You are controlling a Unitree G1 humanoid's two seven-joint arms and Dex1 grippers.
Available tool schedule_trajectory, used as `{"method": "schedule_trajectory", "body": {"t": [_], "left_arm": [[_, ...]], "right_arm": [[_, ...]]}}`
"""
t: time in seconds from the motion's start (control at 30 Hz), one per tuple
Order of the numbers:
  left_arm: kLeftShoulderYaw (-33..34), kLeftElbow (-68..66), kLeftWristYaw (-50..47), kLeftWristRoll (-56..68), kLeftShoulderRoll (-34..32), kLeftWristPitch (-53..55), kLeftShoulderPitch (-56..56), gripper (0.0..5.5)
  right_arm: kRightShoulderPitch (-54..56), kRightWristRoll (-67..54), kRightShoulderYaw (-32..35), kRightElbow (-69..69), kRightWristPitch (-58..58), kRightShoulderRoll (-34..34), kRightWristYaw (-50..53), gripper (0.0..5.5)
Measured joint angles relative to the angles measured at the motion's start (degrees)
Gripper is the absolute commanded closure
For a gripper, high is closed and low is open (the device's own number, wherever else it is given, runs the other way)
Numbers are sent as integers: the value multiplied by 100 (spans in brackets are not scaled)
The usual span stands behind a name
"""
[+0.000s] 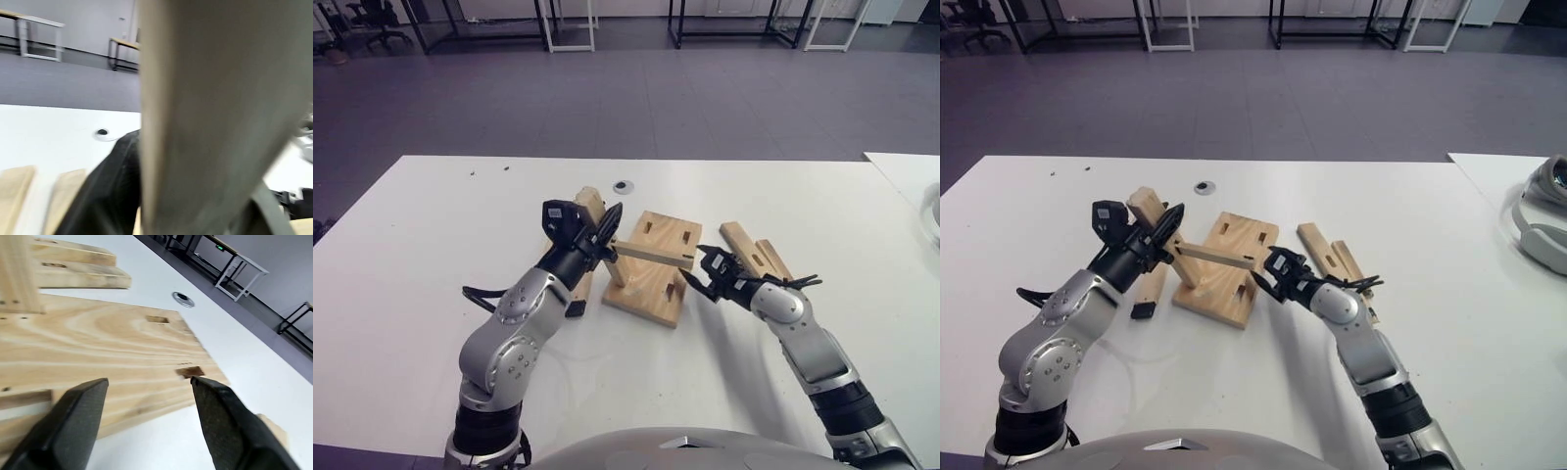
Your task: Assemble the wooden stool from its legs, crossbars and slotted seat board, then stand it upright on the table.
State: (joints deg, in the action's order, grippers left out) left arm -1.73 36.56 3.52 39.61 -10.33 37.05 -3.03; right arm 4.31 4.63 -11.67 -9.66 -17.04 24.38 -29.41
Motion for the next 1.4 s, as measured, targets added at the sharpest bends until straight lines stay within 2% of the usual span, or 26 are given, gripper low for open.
{"method": "schedule_trajectory", "body": {"t": [0.13, 0.27, 0.33, 0.43, 0.5, 0.53, 0.6, 0.7, 0.87, 0.97, 1.33, 1.4], "left_arm": [[314, 202, 774, 938, -308, 130, 1, 239], [369, 696, 1019, 2261, -328, 228, -29, 171], [887, 692, 889, 2923, -567, 119, -544, 136], [1396, 461, 810, 2946, -1095, 59, -988, 114], [1618, 71, 689, 2396, -1430, -81, -1203, 114], [1549, -168, 669, 1921, -1630, -114, -1204, 114], [942, -693, 780, 628, -2086, -290, -1067, 114], [194, -1634, 1014, -536, -2197, -477, -726, 114], [-355, -2290, 791, -881, -1646, 330, -447, 114], [-585, -2285, 704, -1174, -1547, 637, -237, 114], [-864, -2056, 1044, -2003, -1740, 878, 11, 322], [-865, -2056, 1135, -2087, -1794, 872, 23, 342]], "right_arm": [[79, -375, 631, 86, -16, 20, 23, 235], [411, -718, 1314, 189, -91, -15, 277, 235], [458, -897, 1530, 186, -175, -18, 370, 235], [456, -912, 1545, 183, -200, -35, 388, 235], [455, -1014, 1569, 166, -276, -125, 471, 235], [455, -1071, 1601, 160, -308, -176, 509, 235], [455, -1113, 1616, 161, -333, -227, 608, 235], [454, -1102, 1616, 183, -392, -239, 715, 235], [454, -1013, 1455, 232, -413, -315, 840, 235], [454, -963, 1308, 361, -408, -450, 870, 235], [429, -896, 1237, 641, -299, -641, 998, 235], [429, -894, 1201, 646, -276, -691, 1005, 235]]}}
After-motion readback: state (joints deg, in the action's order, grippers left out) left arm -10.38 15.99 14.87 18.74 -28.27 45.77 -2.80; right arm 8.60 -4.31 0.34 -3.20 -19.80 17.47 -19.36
